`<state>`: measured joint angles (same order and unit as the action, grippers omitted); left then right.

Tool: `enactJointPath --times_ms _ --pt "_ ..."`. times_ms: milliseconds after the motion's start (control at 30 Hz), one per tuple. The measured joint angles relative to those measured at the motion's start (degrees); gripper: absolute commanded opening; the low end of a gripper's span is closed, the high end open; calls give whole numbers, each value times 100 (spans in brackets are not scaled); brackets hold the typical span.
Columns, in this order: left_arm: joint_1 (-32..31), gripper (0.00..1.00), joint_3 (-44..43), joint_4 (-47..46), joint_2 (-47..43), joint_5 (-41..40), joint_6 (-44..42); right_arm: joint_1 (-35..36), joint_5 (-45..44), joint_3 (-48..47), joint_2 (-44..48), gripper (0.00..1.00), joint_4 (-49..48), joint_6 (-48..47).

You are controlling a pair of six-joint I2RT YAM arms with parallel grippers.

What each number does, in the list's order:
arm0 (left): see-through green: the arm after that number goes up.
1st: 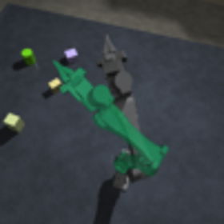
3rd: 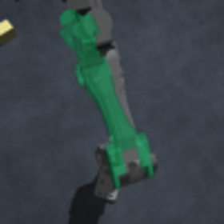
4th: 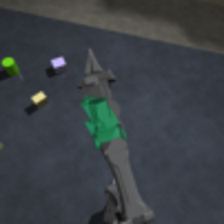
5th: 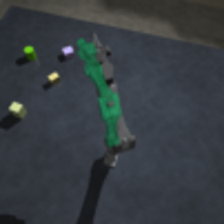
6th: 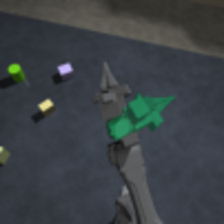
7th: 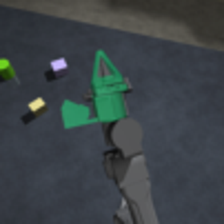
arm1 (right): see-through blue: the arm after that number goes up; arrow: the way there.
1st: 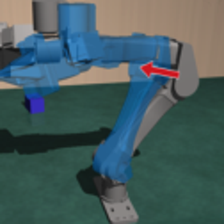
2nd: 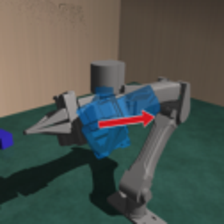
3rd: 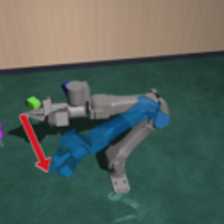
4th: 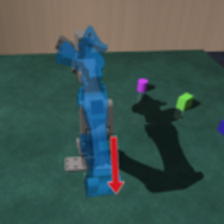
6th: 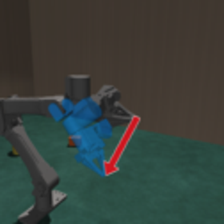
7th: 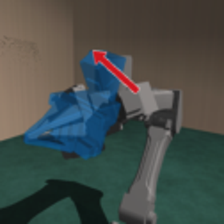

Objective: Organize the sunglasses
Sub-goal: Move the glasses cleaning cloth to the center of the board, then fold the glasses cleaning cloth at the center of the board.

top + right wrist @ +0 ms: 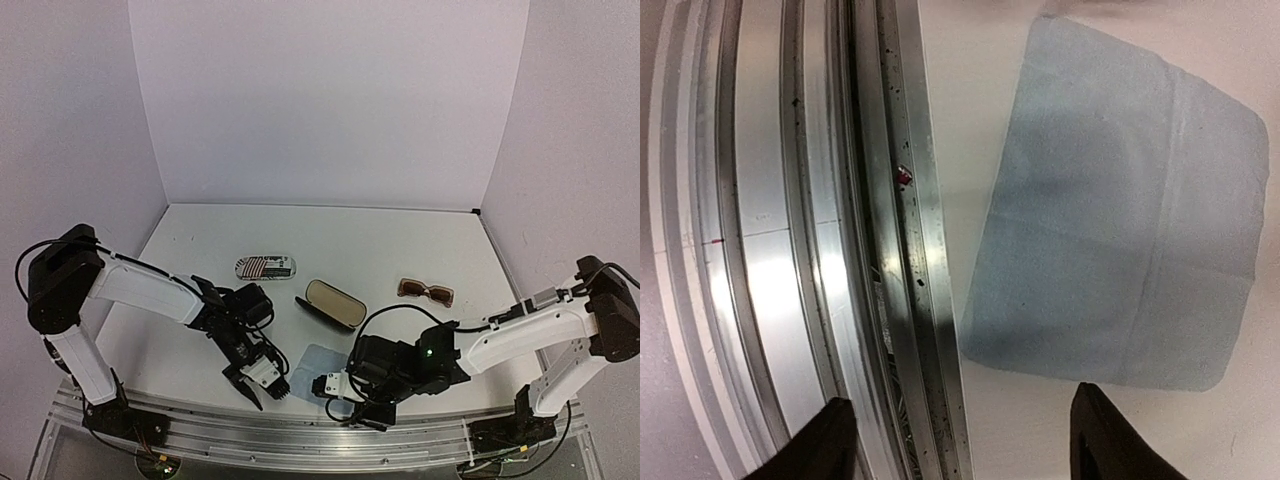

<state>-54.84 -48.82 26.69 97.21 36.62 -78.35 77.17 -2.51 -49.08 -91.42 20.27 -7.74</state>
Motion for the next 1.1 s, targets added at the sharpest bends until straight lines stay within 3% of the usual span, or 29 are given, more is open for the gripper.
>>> enactJointPath --times_ms 300,533,867,1100 --pt "-67 51 -518 -335 521 -414 39 -2 -7 650 438 58 -574 -160" --pt "-67 47 -629 -419 641 -507 -115 -2 -58 614 284 50 -800 -169" --pt "-213 27 -625 -588 696 -518 -92 -2 -206 404 -266 49 -872 -144" --pt "-229 3 -581 -1050 719 -757 53 -45 -227 370 -368 47 -867 -147"
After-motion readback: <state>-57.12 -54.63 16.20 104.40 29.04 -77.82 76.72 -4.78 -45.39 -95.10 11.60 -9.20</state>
